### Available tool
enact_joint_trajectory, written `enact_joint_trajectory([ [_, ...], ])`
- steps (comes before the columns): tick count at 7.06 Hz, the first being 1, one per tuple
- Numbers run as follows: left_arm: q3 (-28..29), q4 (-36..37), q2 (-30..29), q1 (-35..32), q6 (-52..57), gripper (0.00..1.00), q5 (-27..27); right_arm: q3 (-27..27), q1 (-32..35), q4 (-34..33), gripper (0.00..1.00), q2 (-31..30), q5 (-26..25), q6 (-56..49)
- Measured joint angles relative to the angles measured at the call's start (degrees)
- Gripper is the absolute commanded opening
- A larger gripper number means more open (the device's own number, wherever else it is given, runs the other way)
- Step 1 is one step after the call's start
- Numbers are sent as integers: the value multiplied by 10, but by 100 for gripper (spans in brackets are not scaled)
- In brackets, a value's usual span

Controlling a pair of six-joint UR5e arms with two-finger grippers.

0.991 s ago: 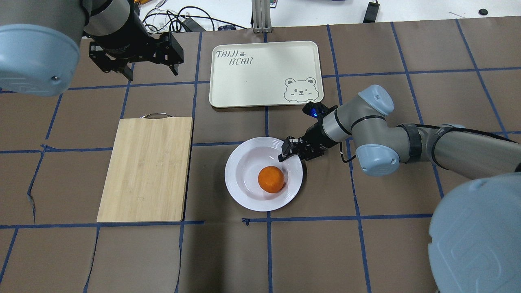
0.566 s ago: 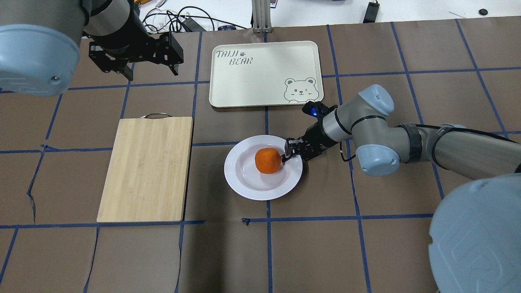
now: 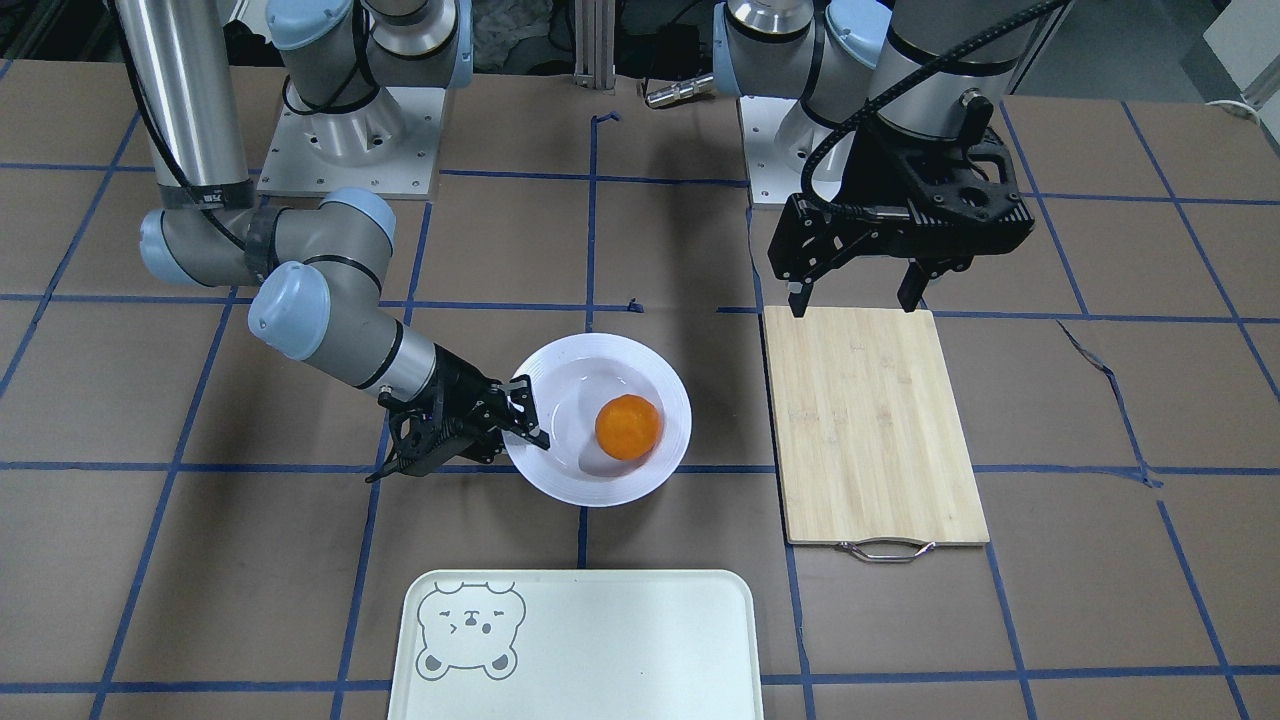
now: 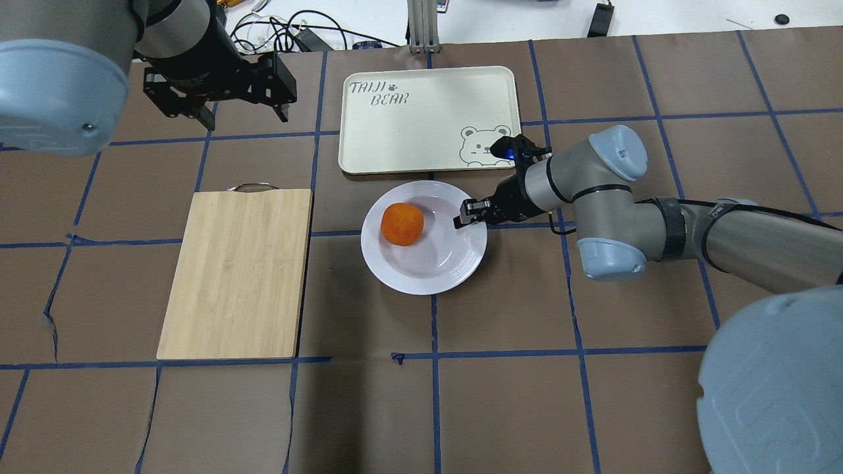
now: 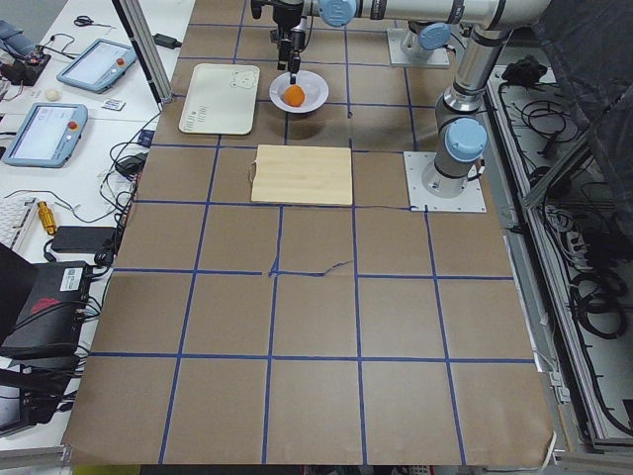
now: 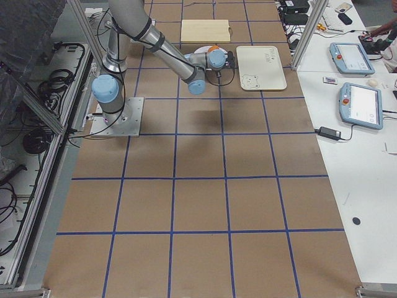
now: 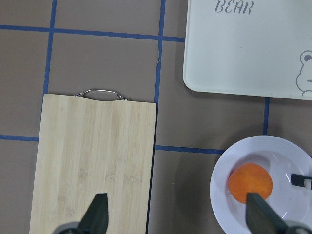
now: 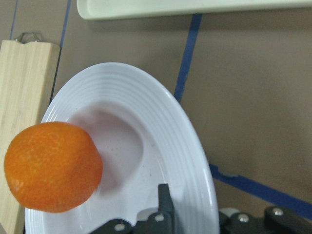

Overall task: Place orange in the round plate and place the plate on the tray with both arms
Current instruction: 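Slide the bowl with the right gripper onto the bear tray, then settle the bowl on the tray and open the right gripper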

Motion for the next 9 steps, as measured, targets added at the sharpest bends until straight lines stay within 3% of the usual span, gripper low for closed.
enact_joint_trajectory([
  [2,0,0,0,0,0,100,0,-33,0,-24,0,0,1,35],
  [4,-1,0,1,0,0,100,1,-111,0,41,0,10,-1,87],
  [6,-1,0,1,-1,0,100,1,-217,0,109,0,62,-1,117],
  [9,-1,0,1,0,0,100,0,-345,0,130,0,152,-2,152],
])
